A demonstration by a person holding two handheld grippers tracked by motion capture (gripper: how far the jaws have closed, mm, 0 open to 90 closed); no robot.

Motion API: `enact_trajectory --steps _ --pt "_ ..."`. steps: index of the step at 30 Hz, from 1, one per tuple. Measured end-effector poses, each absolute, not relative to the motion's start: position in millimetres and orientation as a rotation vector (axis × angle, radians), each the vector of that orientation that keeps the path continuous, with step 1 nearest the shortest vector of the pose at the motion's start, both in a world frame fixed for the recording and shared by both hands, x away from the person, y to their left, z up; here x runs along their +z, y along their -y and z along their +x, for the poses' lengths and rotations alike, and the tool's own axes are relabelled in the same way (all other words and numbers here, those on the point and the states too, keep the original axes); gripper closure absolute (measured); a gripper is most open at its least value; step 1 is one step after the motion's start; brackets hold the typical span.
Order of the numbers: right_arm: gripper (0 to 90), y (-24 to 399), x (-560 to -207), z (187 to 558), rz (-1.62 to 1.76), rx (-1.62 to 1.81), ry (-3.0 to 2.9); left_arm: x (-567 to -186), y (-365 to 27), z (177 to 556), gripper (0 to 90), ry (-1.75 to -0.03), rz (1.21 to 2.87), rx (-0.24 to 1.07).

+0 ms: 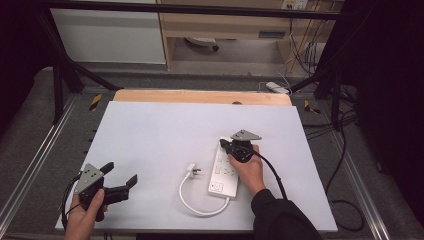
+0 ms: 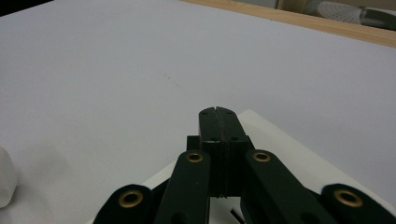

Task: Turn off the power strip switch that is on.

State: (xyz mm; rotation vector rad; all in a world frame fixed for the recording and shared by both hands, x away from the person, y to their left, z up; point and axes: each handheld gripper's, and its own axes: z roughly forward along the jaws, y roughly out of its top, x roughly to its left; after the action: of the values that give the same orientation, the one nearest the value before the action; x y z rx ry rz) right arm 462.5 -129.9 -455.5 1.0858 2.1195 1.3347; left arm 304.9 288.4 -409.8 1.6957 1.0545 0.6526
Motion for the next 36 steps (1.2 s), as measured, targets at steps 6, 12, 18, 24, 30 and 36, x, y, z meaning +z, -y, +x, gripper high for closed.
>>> enact_trajectory --steps 6,12,18,24,30,36 --pt "90.0 130.1 -455.7 463.0 1.090 1.336 -2.121 -409.8 -288.3 304.9 5.4 -1.054 1.696 0.652" --pt "90.0 130.1 -455.8 463.0 1.095 1.338 -2.120 -409.8 -288.1 304.9 5.4 -1.054 1.695 0.651" --pt "90.0 130.8 -456.1 463.6 1.110 1.351 -2.115 -409.9 -288.1 305.0 5.4 -1.054 1.696 0.651" --pt "90.0 131.5 -457.6 464.7 1.122 1.341 -2.113 -409.9 -287.9 304.9 5.4 -1.054 1.697 0.650" --pt "90.0 132.0 -457.5 464.6 1.126 1.348 -2.115 -409.9 -288.5 305.1 5.4 -1.054 1.697 0.654" --pt "90.0 131.7 -457.2 464.3 1.125 1.342 -2.113 -409.9 -289.0 305.1 5.4 -1.055 1.695 0.655"
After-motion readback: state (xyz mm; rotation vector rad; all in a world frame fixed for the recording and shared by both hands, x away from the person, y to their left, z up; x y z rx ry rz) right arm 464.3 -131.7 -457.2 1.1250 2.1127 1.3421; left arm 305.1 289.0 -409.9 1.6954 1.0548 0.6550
